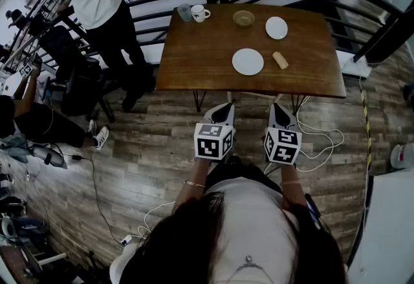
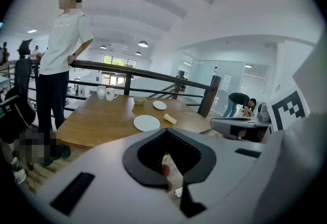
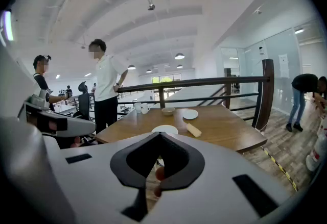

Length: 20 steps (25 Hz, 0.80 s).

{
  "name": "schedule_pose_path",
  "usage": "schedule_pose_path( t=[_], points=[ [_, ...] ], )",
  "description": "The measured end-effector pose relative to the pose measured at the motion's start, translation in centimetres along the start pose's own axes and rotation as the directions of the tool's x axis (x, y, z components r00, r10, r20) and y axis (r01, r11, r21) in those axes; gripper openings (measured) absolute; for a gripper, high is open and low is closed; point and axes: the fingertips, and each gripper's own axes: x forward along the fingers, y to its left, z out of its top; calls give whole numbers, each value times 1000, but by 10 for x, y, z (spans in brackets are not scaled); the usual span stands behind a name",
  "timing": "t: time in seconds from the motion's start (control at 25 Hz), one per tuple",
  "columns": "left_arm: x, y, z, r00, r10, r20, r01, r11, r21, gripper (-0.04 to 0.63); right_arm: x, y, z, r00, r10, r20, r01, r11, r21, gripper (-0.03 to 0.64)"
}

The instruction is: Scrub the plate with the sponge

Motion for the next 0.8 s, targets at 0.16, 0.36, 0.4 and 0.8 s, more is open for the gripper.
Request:
schedule_pose_path(
  t=[0.16,0.36,0.4,0.8],
  points=[
    [4,10,5,1000,-18,4,18,1000,-1,9,7,7,5,1000,-7,3,7,1000,1,34],
    [13,18,5,999,-39,0,39,999,6,9,14,8,2,1000,-26,5,26,1000,12,34],
    [15,19,5,999,-43,-3,43,999,6,9,15,8,1,1000,-30,3,30,999,15,34],
    [39,20,12,997,-76,-20,76,997,-5,9,36,-6,7,1000,-16,-14,16,999,34,34]
  ],
)
